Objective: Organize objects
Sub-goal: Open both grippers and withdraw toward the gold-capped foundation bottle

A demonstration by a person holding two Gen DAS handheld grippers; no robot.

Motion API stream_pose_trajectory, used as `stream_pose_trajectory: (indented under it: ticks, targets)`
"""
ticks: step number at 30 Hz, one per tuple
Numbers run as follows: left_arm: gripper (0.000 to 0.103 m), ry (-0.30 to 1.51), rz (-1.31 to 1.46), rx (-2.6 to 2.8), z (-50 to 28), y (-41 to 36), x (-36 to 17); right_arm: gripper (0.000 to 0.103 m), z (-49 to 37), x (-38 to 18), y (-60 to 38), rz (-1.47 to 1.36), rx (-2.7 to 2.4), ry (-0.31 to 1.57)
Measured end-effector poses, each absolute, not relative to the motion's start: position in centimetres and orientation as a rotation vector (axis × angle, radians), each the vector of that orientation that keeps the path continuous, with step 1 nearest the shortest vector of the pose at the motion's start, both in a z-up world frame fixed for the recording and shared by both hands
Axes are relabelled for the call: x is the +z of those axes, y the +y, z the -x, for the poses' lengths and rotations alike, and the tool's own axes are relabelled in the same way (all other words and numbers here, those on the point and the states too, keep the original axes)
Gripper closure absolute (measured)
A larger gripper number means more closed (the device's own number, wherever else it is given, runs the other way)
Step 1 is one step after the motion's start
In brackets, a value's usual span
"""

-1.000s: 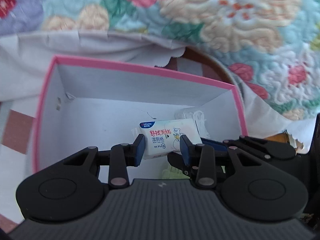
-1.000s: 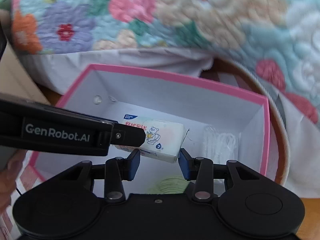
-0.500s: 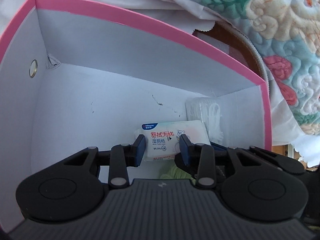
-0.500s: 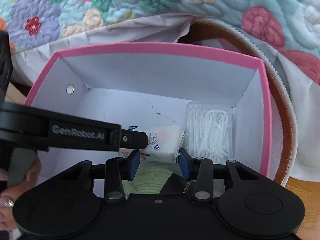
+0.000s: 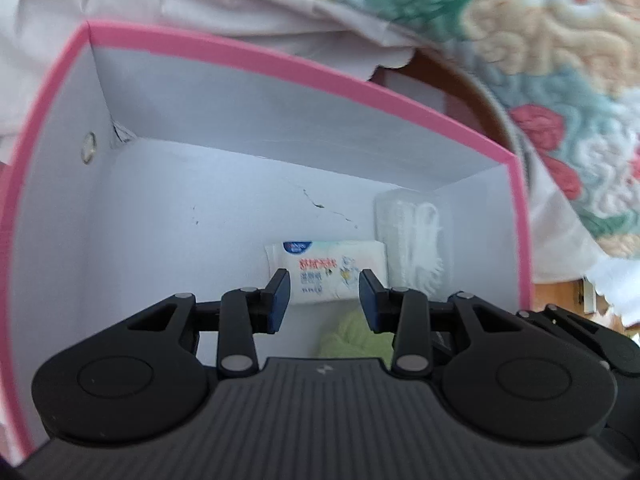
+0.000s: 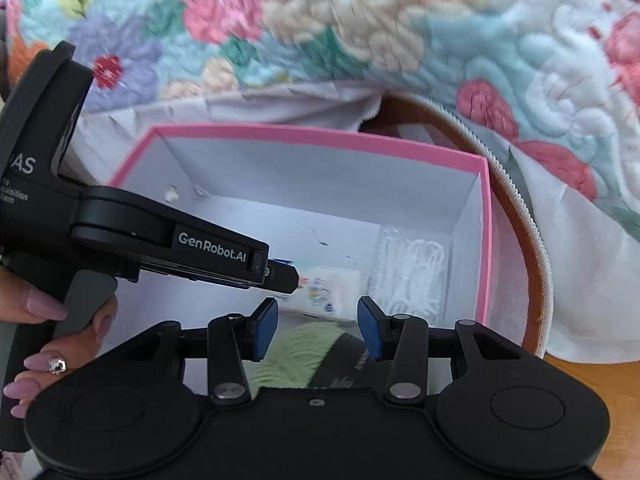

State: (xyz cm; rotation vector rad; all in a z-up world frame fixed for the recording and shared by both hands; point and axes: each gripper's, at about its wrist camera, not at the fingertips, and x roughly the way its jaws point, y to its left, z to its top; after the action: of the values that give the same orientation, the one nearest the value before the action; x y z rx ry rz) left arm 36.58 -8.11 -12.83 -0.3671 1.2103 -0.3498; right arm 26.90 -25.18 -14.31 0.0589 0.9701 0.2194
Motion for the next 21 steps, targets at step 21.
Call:
stream_pose_trajectory:
  ticks: [21]
  targets:
    - [0.057, 1.188, 0.168, -0.386, -25.3, -2.7, 2.6, 0.049, -15.2, -2.2, -22.6, 0.018, 0.206, 0.823]
